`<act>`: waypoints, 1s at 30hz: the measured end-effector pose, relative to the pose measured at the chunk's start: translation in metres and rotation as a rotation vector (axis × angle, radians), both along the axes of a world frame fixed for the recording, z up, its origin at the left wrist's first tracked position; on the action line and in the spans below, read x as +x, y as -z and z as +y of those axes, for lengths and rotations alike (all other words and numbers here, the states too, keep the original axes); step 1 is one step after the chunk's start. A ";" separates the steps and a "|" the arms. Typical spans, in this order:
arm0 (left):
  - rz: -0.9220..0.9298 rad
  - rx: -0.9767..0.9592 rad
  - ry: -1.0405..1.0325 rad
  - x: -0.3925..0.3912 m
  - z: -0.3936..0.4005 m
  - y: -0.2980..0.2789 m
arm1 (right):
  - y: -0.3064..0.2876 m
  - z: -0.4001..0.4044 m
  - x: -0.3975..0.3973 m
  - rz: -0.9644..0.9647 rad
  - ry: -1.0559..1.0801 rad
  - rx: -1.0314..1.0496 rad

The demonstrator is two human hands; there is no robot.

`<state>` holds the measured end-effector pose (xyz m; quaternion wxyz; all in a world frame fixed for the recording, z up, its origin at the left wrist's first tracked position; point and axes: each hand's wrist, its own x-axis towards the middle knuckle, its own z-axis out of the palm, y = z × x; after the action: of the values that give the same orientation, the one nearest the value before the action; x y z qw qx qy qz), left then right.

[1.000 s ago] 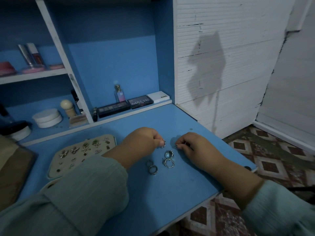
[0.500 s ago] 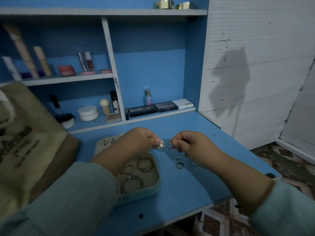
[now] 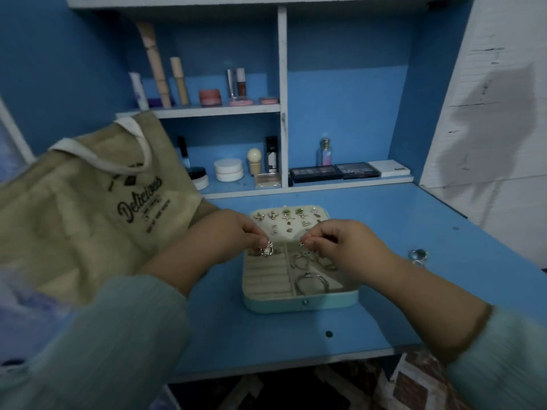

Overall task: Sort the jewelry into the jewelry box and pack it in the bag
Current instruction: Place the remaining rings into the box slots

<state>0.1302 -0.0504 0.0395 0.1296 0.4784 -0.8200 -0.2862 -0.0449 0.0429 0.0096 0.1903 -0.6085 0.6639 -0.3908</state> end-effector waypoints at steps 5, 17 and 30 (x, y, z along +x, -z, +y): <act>-0.052 0.047 0.003 0.013 -0.006 0.005 | 0.006 -0.009 0.015 0.032 -0.008 0.001; -0.108 0.028 0.031 0.011 -0.019 0.009 | 0.020 -0.027 0.024 0.155 0.005 -0.001; -0.253 0.039 0.100 0.007 -0.021 0.006 | 0.021 -0.030 0.025 0.192 -0.074 -0.052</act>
<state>0.1370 -0.0711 0.0338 0.0016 0.4718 -0.8468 -0.2458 -0.0201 0.0133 -0.0113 0.1243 -0.6719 0.6459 -0.3405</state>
